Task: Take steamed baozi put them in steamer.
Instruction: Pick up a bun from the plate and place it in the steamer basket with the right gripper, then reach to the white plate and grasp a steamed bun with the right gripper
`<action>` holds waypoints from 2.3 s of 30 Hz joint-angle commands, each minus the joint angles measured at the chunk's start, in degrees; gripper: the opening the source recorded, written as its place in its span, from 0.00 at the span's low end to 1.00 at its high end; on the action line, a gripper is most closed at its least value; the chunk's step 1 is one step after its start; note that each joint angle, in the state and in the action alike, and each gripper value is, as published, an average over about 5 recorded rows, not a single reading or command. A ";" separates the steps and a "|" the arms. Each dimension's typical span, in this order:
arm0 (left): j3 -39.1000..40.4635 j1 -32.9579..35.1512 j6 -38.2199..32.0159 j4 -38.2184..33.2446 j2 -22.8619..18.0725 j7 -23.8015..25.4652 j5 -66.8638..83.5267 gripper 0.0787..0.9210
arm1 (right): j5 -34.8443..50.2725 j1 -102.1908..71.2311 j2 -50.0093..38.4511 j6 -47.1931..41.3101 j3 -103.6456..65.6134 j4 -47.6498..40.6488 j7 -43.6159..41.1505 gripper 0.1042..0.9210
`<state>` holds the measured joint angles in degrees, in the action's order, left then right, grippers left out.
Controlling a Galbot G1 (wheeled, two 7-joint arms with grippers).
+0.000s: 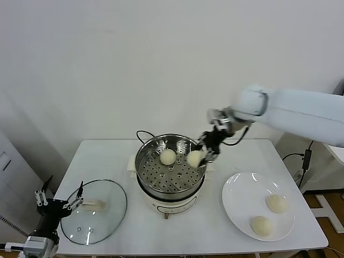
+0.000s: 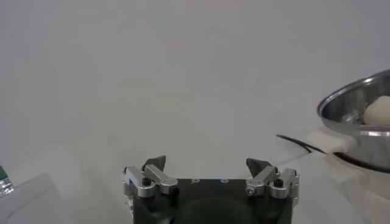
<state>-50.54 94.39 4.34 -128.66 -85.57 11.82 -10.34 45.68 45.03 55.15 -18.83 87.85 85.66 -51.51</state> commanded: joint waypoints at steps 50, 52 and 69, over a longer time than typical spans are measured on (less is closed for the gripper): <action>1.03 -0.79 0.06 0.53 0.05 0.02 -0.77 0.88 | -30.64 1.30 -28.23 12.91 1.69 1.15 -23.55 0.88; 1.07 -0.60 0.06 0.44 -0.02 0.01 -0.98 0.88 | -34.05 -3.38 -30.27 13.37 0.81 3.03 -22.19 0.88; 0.91 0.49 0.05 -0.06 -0.32 -0.03 -1.76 0.88 | -43.39 -35.09 -31.70 13.93 -17.03 2.40 -18.00 0.88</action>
<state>-49.67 94.80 4.42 -128.65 -85.92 11.80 -11.97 7.24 21.51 26.69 -6.25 76.36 87.04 -69.44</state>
